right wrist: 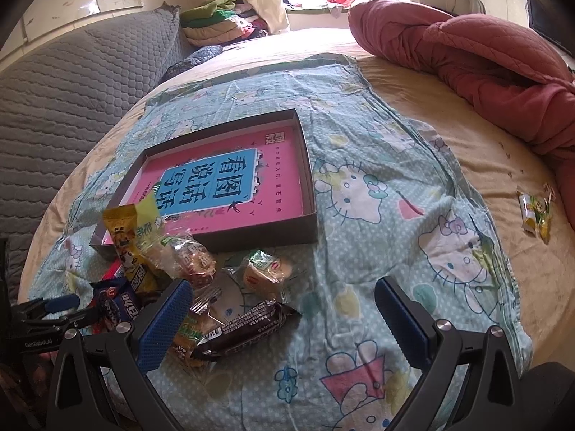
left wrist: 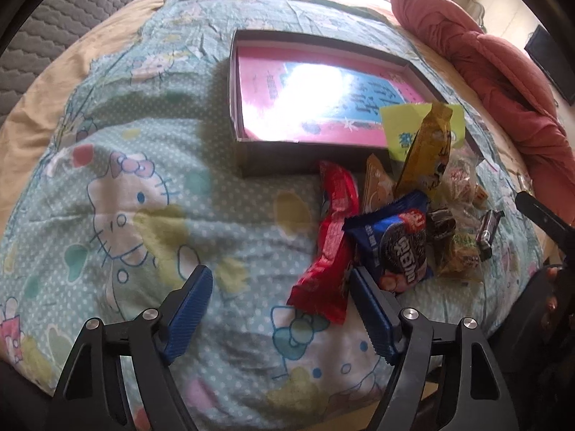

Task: Organize snacks
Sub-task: 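Grasp the red candy wrapper with the left gripper while the right gripper grasps the wrapped pastry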

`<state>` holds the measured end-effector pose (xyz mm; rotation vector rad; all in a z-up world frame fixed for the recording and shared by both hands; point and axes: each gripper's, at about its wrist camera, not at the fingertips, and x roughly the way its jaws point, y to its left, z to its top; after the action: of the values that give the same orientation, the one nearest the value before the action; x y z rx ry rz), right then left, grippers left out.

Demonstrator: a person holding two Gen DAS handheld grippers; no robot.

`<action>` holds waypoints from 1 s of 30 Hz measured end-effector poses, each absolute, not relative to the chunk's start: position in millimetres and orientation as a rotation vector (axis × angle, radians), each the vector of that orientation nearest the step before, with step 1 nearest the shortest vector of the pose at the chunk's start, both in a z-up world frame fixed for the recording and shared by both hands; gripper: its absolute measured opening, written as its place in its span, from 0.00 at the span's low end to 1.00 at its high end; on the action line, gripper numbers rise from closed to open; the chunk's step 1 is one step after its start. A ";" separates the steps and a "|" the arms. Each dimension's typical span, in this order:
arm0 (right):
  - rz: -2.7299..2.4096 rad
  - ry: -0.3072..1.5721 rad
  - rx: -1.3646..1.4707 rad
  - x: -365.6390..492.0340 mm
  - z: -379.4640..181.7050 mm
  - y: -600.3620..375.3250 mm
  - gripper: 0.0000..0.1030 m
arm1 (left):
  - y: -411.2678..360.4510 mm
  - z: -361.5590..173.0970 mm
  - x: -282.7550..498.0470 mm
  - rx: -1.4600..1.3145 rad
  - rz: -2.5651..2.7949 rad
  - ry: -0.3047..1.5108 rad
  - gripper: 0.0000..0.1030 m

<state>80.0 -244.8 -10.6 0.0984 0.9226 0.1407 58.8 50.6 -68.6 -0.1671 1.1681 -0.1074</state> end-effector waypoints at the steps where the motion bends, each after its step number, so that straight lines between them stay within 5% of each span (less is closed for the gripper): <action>1: 0.140 0.927 0.101 80.6 -11.2 -245.4 0.99 | 49.3 -69.5 58.9 -0.163 -0.111 1.172 0.78; 15: 0.206 0.971 0.018 104.4 -20.6 -231.7 0.99 | 32.6 -73.6 83.6 -0.045 -0.103 1.120 0.69; 25: 0.208 1.117 0.026 124.4 -57.9 -229.6 0.79 | 25.1 -77.0 93.7 -0.019 -0.116 1.092 0.67; 30: 0.212 1.110 -0.032 122.9 -61.9 -219.6 0.68 | 24.6 -77.7 93.7 -0.029 -0.119 1.095 0.57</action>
<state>122.9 -219.5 -61.9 -0.0322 1.1097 0.2120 93.7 24.6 -77.7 -0.0293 1.0948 -0.1190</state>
